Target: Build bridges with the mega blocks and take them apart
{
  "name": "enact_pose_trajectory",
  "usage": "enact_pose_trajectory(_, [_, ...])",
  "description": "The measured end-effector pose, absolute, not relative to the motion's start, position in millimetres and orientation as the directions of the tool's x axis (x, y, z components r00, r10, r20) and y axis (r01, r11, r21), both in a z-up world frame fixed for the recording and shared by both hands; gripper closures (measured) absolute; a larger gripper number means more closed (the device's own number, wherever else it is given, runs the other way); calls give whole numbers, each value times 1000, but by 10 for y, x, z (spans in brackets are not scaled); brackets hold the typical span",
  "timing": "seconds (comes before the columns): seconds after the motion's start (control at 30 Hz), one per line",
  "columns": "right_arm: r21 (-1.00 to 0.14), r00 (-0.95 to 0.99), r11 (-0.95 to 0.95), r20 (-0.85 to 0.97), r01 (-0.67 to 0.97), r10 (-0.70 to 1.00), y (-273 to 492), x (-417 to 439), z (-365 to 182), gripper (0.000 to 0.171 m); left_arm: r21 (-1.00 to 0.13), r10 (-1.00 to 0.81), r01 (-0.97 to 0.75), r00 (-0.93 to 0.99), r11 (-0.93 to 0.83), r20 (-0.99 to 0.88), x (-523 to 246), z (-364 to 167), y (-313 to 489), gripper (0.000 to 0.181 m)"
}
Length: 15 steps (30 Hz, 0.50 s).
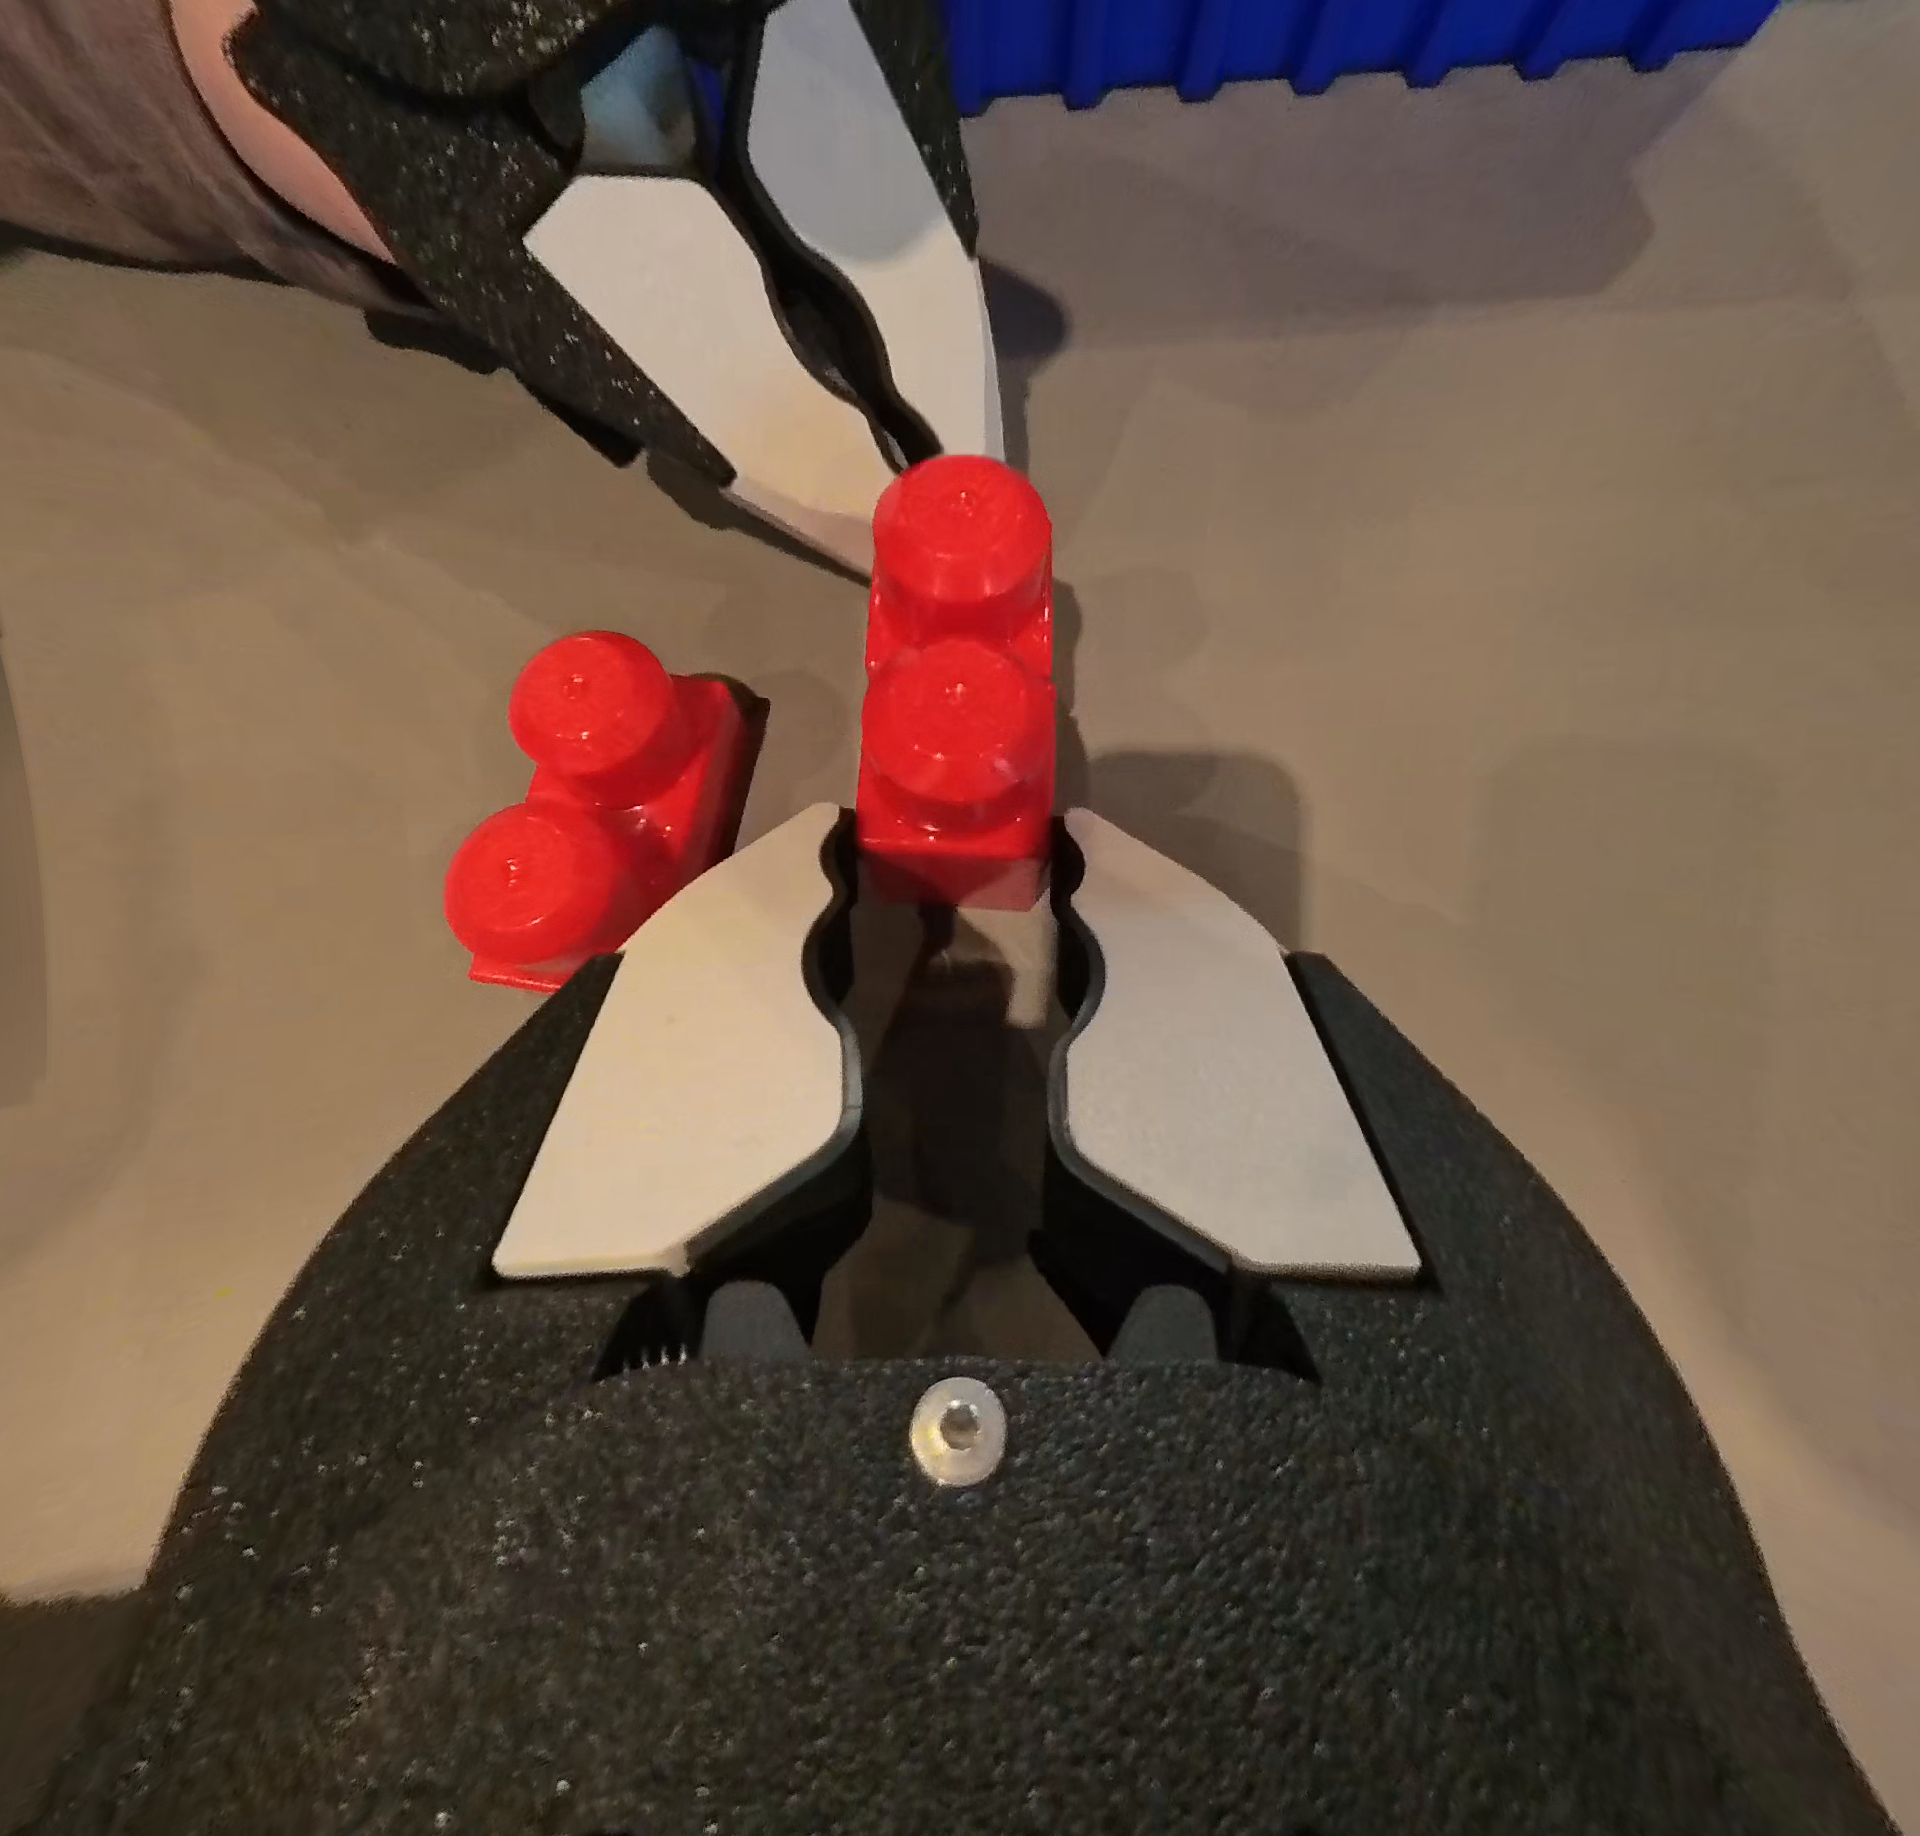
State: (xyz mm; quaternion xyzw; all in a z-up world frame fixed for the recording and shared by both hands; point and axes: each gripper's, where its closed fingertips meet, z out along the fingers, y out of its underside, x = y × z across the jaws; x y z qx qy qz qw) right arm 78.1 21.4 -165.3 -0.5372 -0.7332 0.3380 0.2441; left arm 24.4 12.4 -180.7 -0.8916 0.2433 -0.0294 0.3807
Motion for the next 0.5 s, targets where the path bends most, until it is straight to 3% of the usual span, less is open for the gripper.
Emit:
enact_pose_trajectory(0.03, [-762,-306,196,-3,617,952,212,776,-1654,136,-693,-457,-412,880,-592,-133,249,-1809,124,181])
enact_pose_trajectory(0.33, [-777,-309,172,-30,606,951,202,772,-1649,136,-686,-454,-419,879,-594,-144,241,-1811,115,181])
enact_pose_trajectory(0.5, [-792,-213,-171,-354,586,911,91,942,-1266,126,-718,-384,-376,909,-586,-163,87,-1684,154,181])
